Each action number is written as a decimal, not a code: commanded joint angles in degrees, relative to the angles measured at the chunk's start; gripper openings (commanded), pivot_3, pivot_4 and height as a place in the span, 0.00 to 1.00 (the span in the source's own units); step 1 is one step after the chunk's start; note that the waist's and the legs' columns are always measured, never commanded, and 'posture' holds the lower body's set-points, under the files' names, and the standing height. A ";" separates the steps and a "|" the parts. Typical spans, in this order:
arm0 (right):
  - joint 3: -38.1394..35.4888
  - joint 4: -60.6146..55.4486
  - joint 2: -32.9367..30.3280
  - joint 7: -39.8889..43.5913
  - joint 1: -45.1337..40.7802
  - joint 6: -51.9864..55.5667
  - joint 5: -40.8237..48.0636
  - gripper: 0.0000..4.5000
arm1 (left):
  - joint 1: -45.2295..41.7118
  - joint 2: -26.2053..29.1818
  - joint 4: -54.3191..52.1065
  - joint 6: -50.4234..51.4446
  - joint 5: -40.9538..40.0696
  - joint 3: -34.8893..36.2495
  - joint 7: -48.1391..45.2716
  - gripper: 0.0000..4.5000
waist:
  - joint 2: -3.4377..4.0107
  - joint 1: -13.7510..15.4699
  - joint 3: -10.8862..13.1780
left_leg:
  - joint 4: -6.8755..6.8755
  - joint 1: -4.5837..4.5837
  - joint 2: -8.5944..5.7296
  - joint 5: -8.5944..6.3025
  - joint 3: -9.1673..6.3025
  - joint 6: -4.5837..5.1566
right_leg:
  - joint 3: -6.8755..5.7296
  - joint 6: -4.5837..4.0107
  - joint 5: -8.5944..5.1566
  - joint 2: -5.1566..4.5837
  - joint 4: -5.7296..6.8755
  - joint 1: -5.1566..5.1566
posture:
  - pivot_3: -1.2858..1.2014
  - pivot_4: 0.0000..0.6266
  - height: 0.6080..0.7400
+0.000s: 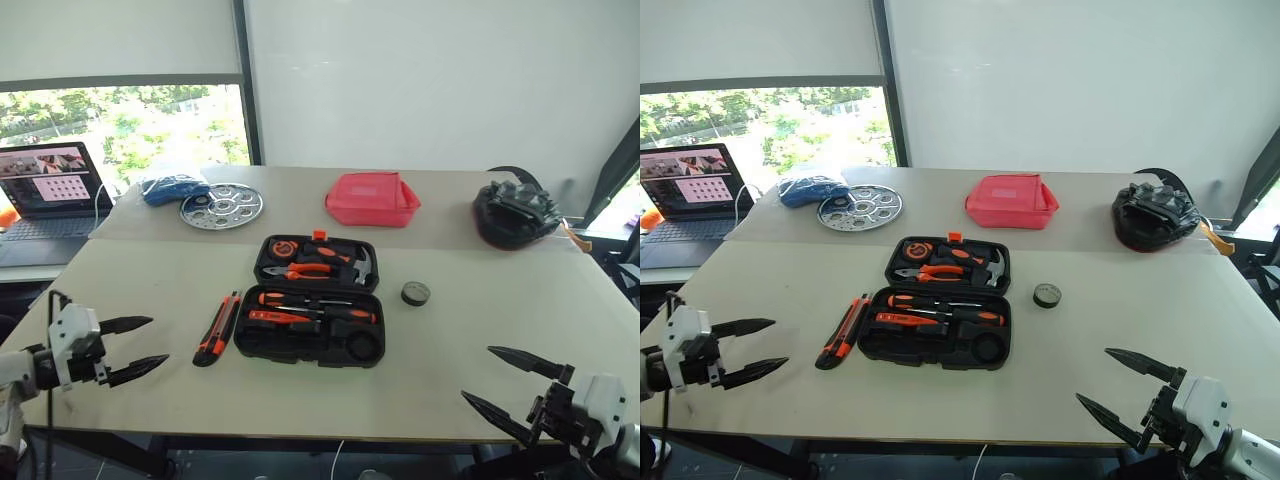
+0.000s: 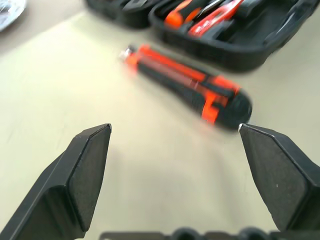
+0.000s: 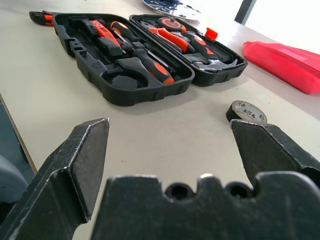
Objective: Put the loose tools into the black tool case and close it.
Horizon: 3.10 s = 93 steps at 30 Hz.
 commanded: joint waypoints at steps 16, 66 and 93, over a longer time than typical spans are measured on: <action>16.56 -7.18 1.68 -1.38 -26.83 6.80 3.70 1.00 | -5.59 -10.41 -35.51 52.25 -2.64 -12.41 40.90 0.97 | -0.04 0.00 0.00 | -0.05 -0.12 -0.02 -0.02 -0.13 -0.01 | 0.00 -0.12 0.11 0.09 0.04 -0.09 | 0.52 0.24 1.00; 11.87 -12.84 -2.07 -4.93 -15.58 8.84 3.89 1.00 | -36.53 -10.70 -8.90 7.16 19.55 -41.85 -5.07 0.39 | -0.12 -0.07 0.05 | 0.02 -0.21 -0.17 0.02 -0.16 -0.03 | 0.04 -0.01 0.13 0.09 -0.02 -0.06 | 0.52 0.24 1.00; 13.69 -9.25 -1.31 -4.29 -18.06 7.73 2.57 1.00 | -40.55 -10.07 -8.00 14.19 8.07 -32.01 -10.87 0.59 | -0.10 -0.18 0.04 | 0.07 -0.25 -0.17 0.01 -0.20 -0.01 | 0.01 0.00 0.12 0.09 0.01 -0.08 | 0.52 0.24 1.00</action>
